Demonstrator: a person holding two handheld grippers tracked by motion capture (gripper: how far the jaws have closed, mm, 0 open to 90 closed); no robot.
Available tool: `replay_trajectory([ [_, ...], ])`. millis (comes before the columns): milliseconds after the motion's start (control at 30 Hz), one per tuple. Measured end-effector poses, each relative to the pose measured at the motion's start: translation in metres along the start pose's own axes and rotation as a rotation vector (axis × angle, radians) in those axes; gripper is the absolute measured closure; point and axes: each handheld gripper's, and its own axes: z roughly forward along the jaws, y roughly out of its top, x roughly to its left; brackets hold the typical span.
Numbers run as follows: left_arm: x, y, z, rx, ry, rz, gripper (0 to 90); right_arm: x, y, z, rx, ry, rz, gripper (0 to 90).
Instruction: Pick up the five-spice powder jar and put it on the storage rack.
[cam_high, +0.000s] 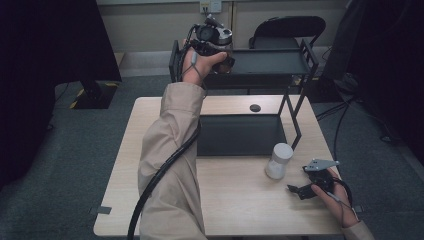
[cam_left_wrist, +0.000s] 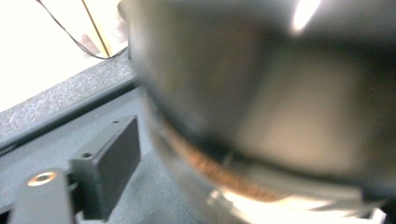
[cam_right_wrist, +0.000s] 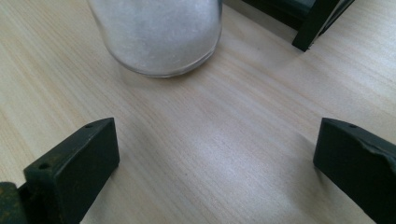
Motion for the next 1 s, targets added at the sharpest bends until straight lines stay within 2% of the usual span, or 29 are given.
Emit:
replay_trajectory([
  [233,-0.003,-0.009,-0.01,-0.029,0.001,0.002,6.1,0.0,0.0,0.0,0.0,0.0,0.001,0.0],
  [633,-0.007,-0.027,-0.022,-0.075,-0.015,0.013,4.3,0.001,0.0,0.0,-0.001,-0.002,0.003,0.0],
  [733,-0.009,-0.031,-0.027,-0.089,-0.017,0.003,2.2,0.001,0.0,0.0,-0.001,-0.002,0.003,0.0],
  [867,-0.012,-0.037,-0.031,-0.098,-0.03,0.02,0.8,0.001,0.0,0.0,-0.001,-0.002,0.004,0.0],
  [1000,-0.015,-0.045,-0.033,-0.109,-0.036,0.019,0.8,0.001,0.0,0.0,-0.001,-0.003,0.004,0.0],
])
